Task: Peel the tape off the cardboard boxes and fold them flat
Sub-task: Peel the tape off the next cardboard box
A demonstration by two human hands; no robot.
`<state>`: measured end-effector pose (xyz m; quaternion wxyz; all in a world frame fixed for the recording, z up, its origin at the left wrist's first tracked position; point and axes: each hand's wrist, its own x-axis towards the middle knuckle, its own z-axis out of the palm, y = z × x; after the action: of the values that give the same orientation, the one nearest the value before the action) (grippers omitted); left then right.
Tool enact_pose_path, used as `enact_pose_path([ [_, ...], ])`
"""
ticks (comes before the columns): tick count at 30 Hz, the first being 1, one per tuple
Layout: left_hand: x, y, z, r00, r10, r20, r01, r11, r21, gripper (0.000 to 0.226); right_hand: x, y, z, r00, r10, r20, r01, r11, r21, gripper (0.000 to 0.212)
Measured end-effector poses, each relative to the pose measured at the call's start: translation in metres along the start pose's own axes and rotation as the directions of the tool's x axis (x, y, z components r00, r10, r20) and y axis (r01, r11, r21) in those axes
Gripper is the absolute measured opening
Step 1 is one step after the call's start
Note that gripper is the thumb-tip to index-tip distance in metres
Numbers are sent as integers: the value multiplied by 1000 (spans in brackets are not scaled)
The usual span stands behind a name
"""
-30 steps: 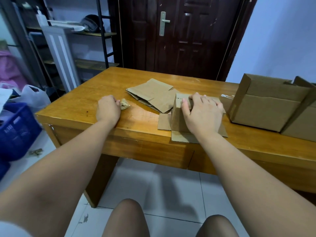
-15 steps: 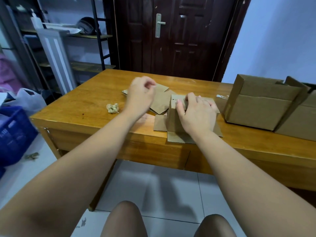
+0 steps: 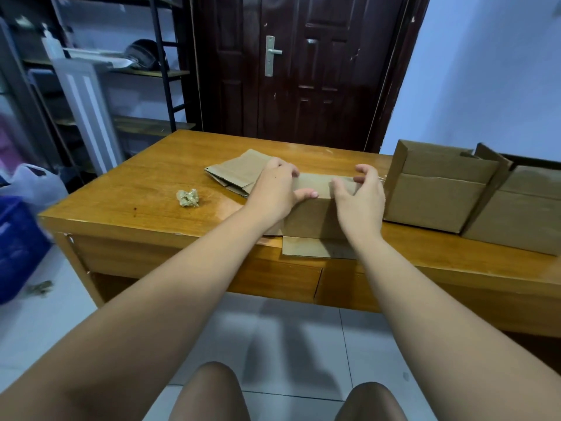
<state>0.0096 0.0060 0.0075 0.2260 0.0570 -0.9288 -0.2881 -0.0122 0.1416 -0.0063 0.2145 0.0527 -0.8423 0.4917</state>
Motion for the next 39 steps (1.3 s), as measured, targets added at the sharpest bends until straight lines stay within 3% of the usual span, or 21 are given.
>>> enact_pose_path([
  [4,-3,4,-4,999,17,-37,-18,999,-27,46,-2,-1,-7,991,109,-75,-86,962,260,43],
  [8,-16,7,-5,980,193,-51,-185,974,132,26,3,-1,-14,969,248,-5,-219,865,452,48],
  [10,-22,4,-5,973,229,-14,-225,963,149,20,8,1,-19,952,300,65,-298,848,438,42],
  [13,-20,0,-15,970,217,113,-226,971,75,20,12,2,-29,954,257,156,-297,882,366,23],
  [16,-9,4,-30,949,132,286,-124,991,-48,49,17,-10,-44,918,229,323,-302,933,197,29],
  [18,-2,9,-34,922,94,375,-105,994,10,75,24,-24,-55,884,156,441,-176,984,4,30],
  [20,1,19,-35,896,68,439,-132,984,117,81,32,-40,-60,840,56,540,92,965,-244,32],
  [23,1,38,-30,863,13,505,-231,899,372,78,38,-57,-54,740,39,671,380,799,-466,30],
  [26,0,46,-23,853,-62,517,-247,826,507,73,38,-57,-44,695,119,709,471,670,-574,39],
  [29,-4,44,-21,868,-40,495,-231,850,473,63,40,-48,-39,732,59,679,461,691,-557,42],
  [34,-11,45,-25,897,10,442,-219,878,426,59,44,-38,-41,826,-8,563,350,791,-502,18],
  [37,-11,38,-30,957,28,290,-110,956,271,44,48,-29,-43,901,-24,434,219,887,-406,10],
  [39,-12,30,-35,972,23,234,-65,983,174,39,50,-20,-45,946,29,322,55,967,-248,14],
])
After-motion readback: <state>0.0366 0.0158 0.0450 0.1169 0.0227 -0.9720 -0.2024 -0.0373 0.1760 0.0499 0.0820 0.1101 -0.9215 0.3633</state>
